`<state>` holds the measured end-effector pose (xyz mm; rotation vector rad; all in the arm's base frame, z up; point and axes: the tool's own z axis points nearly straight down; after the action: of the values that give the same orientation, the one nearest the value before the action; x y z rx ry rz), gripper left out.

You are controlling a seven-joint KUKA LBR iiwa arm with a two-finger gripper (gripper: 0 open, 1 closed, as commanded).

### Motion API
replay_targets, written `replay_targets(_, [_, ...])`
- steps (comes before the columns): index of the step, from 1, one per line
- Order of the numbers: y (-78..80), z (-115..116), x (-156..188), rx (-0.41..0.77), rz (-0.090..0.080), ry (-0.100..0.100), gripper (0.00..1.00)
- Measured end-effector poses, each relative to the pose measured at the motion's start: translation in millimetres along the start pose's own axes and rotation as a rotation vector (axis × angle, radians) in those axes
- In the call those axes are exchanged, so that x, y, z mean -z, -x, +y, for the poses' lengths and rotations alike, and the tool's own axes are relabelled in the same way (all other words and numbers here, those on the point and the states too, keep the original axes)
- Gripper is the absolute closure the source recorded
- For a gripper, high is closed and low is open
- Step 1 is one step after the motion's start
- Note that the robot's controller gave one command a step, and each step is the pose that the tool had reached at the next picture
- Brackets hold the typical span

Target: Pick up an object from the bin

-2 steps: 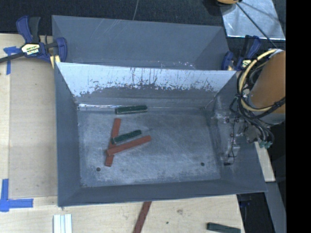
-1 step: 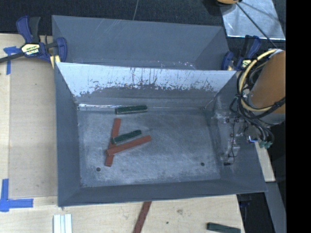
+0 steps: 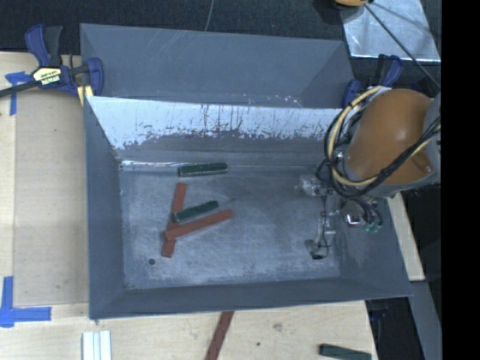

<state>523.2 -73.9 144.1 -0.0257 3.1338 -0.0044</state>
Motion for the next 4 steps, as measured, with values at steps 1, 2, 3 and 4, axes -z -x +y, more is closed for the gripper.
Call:
replay_targets(1, [4.2,17,-37,0.225,0.005,0.004,0.0])
replay_targets(2, [8.7,29,-42,0.366,0.005,0.004,0.0])
replay_targets(3, [14.1,62,-46,0.138,0.006,0.003,0.0])
replay_targets(4, [48.0,80,-43,0.271,0.005,0.004,0.0])
